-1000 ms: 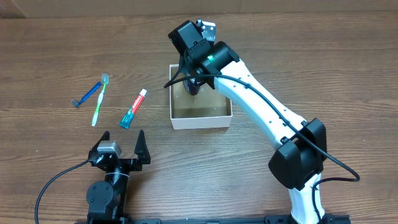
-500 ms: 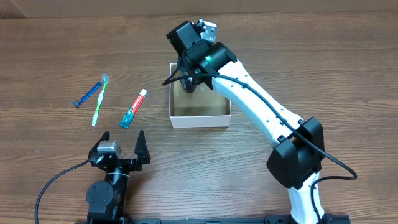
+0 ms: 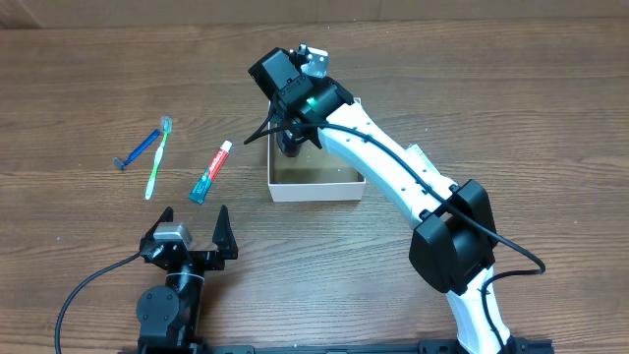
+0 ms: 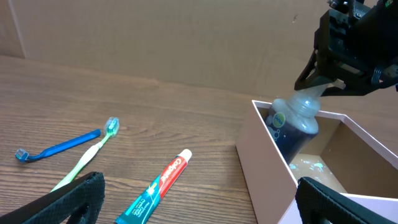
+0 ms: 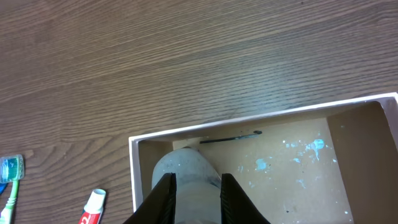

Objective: Pack container
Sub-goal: 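Lower the soap bottle into the box's left corner and release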

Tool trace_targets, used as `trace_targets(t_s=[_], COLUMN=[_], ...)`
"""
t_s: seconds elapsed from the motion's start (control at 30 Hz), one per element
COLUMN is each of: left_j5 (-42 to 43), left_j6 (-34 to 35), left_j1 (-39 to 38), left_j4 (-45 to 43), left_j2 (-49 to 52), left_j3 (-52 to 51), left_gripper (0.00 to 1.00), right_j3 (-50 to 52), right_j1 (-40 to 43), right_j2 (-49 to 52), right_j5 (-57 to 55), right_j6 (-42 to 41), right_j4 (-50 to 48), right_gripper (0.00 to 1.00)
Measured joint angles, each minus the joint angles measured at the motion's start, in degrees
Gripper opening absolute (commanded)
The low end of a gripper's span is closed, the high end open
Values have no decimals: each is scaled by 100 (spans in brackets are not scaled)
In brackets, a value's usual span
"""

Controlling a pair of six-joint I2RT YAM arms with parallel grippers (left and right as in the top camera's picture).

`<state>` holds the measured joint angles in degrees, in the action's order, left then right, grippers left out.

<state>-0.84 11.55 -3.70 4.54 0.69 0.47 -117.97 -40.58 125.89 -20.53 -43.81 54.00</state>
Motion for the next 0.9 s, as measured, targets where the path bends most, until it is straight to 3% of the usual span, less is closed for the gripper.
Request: trace_targets(t_s=[0.5, 0.67, 0.9], left_j5=[0, 0, 0], left_j6=[0, 0, 0], left_j1=[0, 0, 0], left_j4=[0, 0, 0], left_j2=[0, 0, 0], left_j3=[0, 0, 0], left_gripper=[100, 100, 100], right_j3=[0, 0, -9], right_j1=[-31, -33, -35], right_j2=[201, 201, 201], right_j5=[-46, -50, -26], right_j6=[-79, -90, -120], right_j4=[-28, -33, -63], right_gripper=[6, 31, 38])
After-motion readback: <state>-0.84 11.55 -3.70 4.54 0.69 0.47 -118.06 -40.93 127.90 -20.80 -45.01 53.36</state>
